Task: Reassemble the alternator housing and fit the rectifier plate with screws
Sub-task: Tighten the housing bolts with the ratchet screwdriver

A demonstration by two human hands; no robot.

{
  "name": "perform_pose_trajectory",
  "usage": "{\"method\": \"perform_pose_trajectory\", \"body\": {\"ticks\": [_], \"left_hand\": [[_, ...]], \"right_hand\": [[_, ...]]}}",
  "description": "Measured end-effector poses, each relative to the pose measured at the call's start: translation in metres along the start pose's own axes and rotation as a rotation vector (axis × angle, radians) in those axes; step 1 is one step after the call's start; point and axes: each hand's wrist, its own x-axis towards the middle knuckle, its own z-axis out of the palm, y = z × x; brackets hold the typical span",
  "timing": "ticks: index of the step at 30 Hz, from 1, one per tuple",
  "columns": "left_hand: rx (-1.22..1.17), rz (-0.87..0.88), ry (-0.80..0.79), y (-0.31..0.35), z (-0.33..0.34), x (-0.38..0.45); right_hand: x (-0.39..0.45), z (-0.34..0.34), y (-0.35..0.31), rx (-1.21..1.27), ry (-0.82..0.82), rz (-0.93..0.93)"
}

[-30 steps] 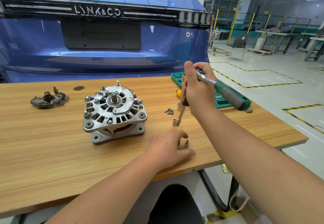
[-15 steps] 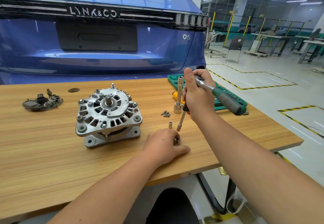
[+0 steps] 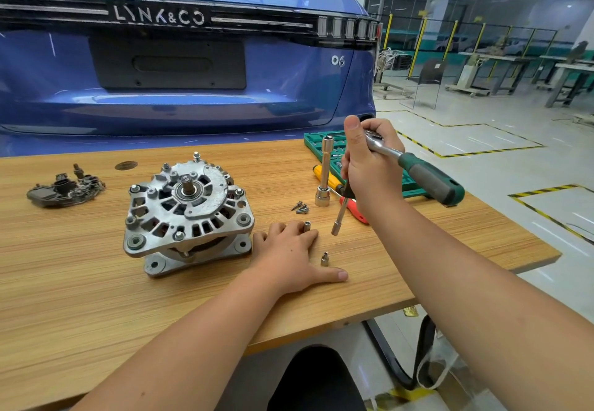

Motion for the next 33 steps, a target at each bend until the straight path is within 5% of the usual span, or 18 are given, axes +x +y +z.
{"method": "perform_pose_trajectory", "body": {"ticks": [23, 33], "left_hand": [[0.064, 0.063, -0.082, -0.004, -0.01, -0.003], [-0.184, 0.109, 0.047, -0.022, -0.015, -0.057]], "right_hand": [[-0.002, 0.009, -0.019, -0.009, -0.023, 0.03], [-0.006, 0.051, -0.056, 0.114, -0.054, 0.085]]}}
